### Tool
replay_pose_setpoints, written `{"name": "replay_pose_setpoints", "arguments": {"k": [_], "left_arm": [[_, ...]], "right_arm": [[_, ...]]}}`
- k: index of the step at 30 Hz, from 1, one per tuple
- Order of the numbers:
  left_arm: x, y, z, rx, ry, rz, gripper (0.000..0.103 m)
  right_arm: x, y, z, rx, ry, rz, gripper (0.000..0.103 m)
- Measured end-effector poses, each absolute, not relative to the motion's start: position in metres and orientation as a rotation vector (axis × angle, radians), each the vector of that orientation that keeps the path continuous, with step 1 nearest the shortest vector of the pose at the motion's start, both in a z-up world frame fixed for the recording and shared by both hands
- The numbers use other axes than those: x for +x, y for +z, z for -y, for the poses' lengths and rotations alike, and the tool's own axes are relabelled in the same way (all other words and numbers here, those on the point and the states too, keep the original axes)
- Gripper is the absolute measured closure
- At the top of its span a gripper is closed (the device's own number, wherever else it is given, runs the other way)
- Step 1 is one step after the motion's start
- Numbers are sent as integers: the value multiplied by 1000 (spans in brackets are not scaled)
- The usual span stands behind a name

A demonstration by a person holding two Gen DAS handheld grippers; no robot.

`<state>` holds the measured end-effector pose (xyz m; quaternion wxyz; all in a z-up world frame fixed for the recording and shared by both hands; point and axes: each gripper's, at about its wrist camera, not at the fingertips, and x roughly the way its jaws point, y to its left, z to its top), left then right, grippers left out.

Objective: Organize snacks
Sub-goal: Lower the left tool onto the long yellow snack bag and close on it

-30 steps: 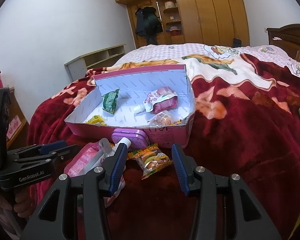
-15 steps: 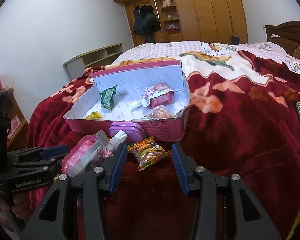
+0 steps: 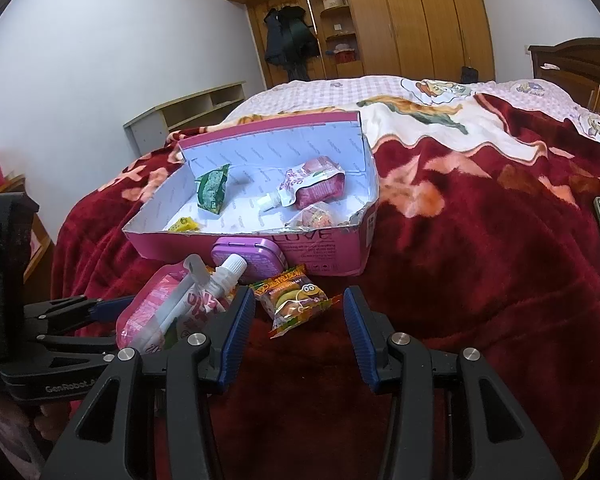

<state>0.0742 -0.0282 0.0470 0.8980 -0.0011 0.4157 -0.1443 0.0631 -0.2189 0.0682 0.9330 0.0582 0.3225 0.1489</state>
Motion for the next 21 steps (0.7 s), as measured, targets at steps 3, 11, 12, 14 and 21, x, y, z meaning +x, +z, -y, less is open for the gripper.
{"name": "replay_pose_setpoints", "arguments": {"k": [3,11,12,14,21], "left_arm": [[74,46,32,25,-302,-854,44],[83,39,41,73,-278,-847,43],[83,39,42,77,-273,-842,43],[82,38,44,91,-266,-825,43],[82,37,40,67,-259,-793,58]], "right_arm": [[64,67,219,121,303,-665,55],[65,65,219,126,305,-670,55],[65,64,219,126,305,-671,55],[66,62,219,128,303,-674,55],[67,59,217,128,303,-685,55]]}}
